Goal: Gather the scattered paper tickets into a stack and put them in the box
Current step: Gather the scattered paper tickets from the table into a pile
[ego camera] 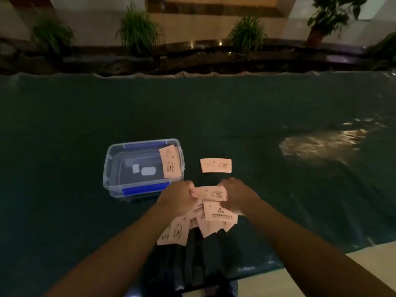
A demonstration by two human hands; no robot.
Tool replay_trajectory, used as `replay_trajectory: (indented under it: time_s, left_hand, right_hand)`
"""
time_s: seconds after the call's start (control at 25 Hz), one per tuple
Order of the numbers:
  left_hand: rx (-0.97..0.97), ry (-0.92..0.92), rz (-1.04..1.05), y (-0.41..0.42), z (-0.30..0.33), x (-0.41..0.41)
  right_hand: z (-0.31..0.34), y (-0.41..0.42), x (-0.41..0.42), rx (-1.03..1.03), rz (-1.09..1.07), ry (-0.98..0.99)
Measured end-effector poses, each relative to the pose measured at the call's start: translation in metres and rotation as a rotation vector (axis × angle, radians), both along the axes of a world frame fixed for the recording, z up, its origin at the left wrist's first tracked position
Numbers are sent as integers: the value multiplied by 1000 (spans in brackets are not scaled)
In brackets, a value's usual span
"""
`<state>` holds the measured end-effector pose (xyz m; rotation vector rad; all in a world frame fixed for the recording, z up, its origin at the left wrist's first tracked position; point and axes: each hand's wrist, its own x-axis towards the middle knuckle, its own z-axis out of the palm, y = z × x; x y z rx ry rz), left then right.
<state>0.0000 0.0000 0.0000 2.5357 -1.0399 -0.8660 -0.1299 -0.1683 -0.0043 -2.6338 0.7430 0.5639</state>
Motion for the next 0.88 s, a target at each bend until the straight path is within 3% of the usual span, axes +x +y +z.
replay_trajectory:
  time_s: [0.2, 0.32, 0.56, 0.88]
  left_hand:
    - [56, 42, 72, 15, -40, -15]
    - [52, -34, 165, 26, -61, -18]
    - [9, 25, 357, 33, -78, -28]
    - [-124, 173, 381, 27, -78, -38]
  right_hand:
    - [-26, 11, 4, 46, 97, 144]
    - [-36, 9, 9, 25, 174, 158]
    - [-43, 5, 7, 10, 209, 94]
    - [-48, 20, -23, 52, 163, -46]
